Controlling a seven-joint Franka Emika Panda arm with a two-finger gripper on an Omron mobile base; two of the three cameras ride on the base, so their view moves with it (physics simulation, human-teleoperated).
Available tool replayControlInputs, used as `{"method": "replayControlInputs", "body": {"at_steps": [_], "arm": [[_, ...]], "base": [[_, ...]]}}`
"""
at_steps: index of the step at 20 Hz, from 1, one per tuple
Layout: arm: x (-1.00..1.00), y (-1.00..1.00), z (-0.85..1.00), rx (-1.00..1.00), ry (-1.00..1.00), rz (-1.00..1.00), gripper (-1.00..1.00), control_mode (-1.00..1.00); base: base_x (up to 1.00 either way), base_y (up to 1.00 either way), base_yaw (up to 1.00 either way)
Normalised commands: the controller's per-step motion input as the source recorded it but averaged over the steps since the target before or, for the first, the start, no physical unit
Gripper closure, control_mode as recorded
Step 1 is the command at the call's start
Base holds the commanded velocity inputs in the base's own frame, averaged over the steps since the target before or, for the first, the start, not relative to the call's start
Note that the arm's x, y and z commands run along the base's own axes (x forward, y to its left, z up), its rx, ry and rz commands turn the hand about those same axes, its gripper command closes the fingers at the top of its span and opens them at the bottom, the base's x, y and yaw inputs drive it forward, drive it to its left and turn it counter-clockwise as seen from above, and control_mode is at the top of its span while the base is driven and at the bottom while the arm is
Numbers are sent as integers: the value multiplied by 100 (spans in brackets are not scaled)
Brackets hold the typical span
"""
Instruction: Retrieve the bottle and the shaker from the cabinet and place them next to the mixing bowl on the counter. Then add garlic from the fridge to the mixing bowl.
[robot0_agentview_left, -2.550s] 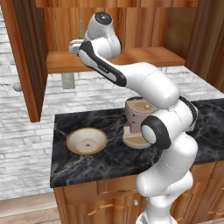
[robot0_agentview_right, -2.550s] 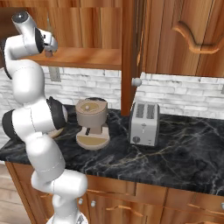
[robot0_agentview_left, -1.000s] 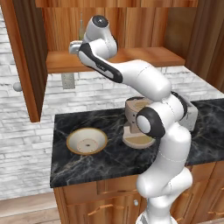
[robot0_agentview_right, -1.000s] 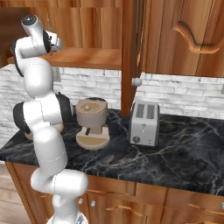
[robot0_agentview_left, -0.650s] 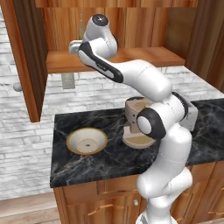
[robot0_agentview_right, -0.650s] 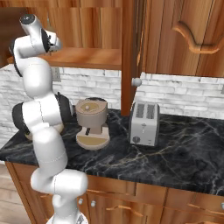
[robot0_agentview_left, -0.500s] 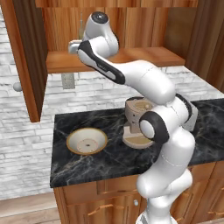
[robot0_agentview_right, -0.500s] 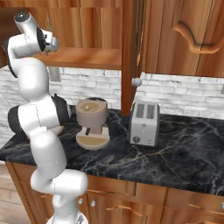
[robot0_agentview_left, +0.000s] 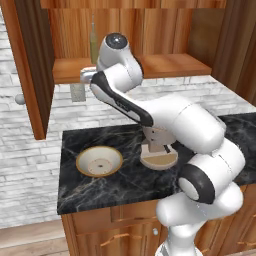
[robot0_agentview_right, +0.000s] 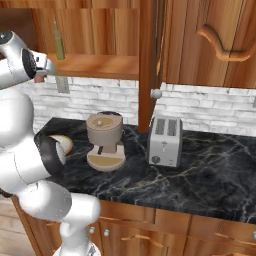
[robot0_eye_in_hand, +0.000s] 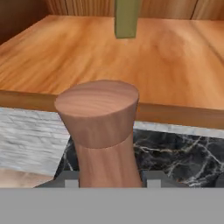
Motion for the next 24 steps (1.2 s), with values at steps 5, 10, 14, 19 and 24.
{"method": "replayControlInputs", "body": {"at_steps": [5,10,14,19,24], "arm": [[-100,-63,-89,7,4,0,100,-100],[-100,-53,-60,7,12,1,100,-100],[-73,-17,-63,2,10,14,100,-100],[-17,0,-18,0,1,23,100,-100],[19,-4,0,0,1,41,100,-100]], "base": [[0,0,0],[0,0,0],[0,0,0],[0,0,0],[0,0,0]]}}
